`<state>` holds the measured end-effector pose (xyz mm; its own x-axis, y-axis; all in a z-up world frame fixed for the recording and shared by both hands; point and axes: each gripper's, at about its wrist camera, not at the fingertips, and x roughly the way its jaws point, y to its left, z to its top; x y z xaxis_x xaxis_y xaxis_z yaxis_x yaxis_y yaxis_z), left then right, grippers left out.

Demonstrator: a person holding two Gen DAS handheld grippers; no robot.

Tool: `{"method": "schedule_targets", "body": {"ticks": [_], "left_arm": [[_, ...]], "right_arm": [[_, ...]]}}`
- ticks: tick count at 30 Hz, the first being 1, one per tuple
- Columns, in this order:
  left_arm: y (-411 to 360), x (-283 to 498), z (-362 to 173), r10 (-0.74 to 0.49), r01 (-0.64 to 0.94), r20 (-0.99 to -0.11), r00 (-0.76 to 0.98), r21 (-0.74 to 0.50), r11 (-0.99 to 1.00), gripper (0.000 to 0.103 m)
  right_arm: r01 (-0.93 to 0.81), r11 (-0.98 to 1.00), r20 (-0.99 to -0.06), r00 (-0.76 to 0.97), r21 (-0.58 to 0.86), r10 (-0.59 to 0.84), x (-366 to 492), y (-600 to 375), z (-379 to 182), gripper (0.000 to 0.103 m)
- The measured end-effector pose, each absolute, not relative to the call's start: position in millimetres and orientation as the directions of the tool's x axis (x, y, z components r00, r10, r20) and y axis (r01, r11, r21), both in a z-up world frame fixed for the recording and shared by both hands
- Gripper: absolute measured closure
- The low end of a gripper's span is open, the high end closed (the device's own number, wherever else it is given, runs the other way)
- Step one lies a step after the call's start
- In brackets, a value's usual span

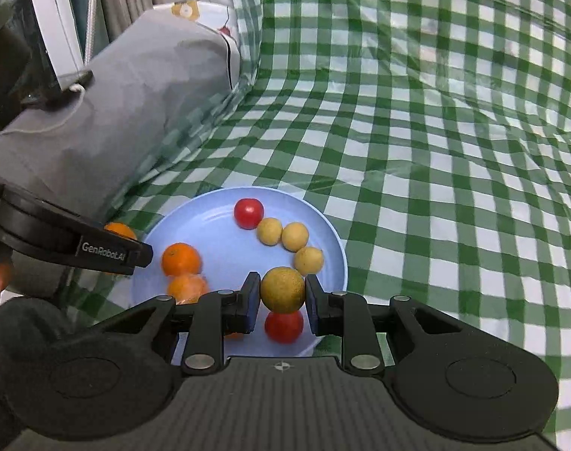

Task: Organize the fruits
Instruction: 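Carry both fruits over the blue plate and open both tools, then withdraw both tools from the plate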

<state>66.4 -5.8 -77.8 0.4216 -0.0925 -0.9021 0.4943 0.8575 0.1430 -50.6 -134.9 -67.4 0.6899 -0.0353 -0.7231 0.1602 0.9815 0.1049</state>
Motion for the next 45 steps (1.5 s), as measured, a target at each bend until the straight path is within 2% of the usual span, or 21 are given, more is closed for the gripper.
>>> {"method": "schedule_targets", "body": {"ticks": [2, 4, 5, 6, 7, 10, 13, 27, 45], "left_arm": [[-8, 71, -80, -0.102, 0.504, -0.896, 0.433, 0.147, 0.851, 0.063], [-9, 75, -80, -0.108, 0.510, -0.892, 0.440, 0.150, 0.847, 0.039], [-9, 76, -79, -0.114, 0.510, -0.889, 0.443, 0.145, 0.848, 0.012], [-8, 76, -75, -0.119, 0.503, -0.882, 0.457, 0.146, 0.852, 0.000], [-5, 74, -70, -0.128, 0.493, -0.866, 0.484, 0.149, 0.857, 0.001], [0, 64, -56, -0.139, 0.507, -0.862, 0.488, 0.150, 0.849, 0.000], [11, 49, -45, -0.131, 0.493, -0.865, 0.484, 0.146, 0.857, 0.000], [70, -44, -5, -0.147, 0.457, -0.829, 0.540, 0.143, 0.878, 0.000], [88, -83, 10, -0.155, 0.436, -0.788, 0.596, 0.155, 0.887, 0.000]], "right_arm": [[0.152, 0.984, -0.730, 0.683, 0.096, -0.034, -39, -135, -73, 0.076], [0.147, 0.985, -0.739, 0.673, 0.089, -0.033, -30, -137, -77, 0.074], [0.152, 0.985, -0.743, 0.669, 0.086, -0.038, -26, -138, -79, 0.070], [0.159, 0.984, -0.752, 0.658, 0.081, -0.045, -24, -139, -79, 0.051], [0.170, 0.982, -0.759, 0.648, 0.078, -0.052, -24, -141, -79, 0.036], [0.197, 0.976, -0.750, 0.658, 0.090, -0.064, -36, -143, -70, 0.023], [0.219, 0.971, -0.751, 0.656, 0.093, -0.076, -59, -142, -58, 0.014], [0.285, 0.951, -0.711, 0.693, 0.118, -0.120, -158, -95, -10, 0.001], [0.263, 0.963, -0.629, 0.759, 0.058, -0.169, -197, -73, 18, 0.001]]}}
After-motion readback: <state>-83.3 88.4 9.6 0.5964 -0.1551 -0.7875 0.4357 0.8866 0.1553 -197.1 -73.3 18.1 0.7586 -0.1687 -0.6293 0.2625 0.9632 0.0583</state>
